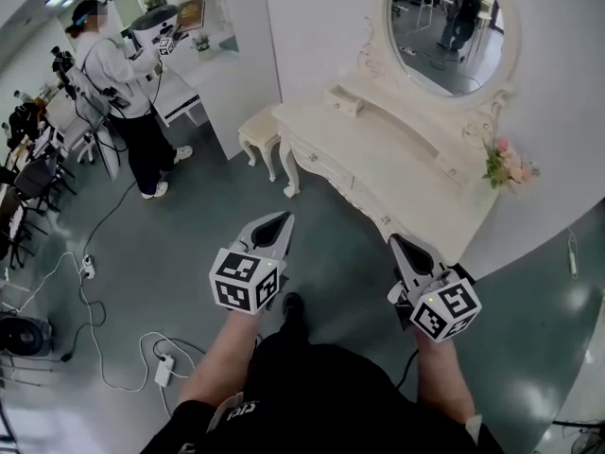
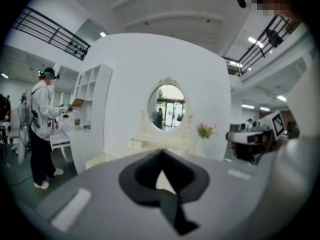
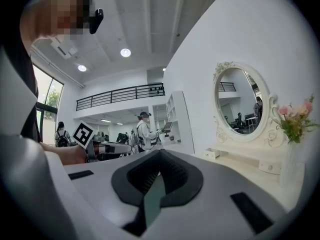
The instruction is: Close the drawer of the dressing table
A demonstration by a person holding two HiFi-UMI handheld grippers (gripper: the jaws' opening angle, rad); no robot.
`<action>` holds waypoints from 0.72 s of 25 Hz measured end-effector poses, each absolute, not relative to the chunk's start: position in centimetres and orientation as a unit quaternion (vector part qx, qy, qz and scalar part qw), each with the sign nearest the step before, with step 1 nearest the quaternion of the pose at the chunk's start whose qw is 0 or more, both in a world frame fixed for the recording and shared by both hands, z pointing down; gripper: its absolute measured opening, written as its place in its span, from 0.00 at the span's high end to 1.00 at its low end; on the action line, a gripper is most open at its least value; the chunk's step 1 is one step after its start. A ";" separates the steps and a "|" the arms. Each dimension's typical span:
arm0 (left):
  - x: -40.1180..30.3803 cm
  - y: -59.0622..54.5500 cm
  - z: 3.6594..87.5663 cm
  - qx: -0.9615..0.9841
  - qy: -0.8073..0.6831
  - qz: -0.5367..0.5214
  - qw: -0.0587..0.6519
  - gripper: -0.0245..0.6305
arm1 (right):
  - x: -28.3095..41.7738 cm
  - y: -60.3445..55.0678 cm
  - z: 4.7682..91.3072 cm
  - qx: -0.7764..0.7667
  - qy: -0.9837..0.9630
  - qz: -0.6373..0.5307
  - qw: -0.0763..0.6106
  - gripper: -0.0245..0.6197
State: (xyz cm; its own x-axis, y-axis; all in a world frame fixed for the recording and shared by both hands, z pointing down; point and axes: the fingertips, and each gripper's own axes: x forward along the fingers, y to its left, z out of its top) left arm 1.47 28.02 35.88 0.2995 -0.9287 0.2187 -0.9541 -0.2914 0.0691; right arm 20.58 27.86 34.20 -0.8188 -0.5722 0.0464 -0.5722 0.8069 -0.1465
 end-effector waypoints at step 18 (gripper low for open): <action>-8.0 15.9 37.4 0.803 -0.582 0.062 0.112 0.95 | 9.9 15.4 35.8 0.291 -0.951 0.097 0.030 0.97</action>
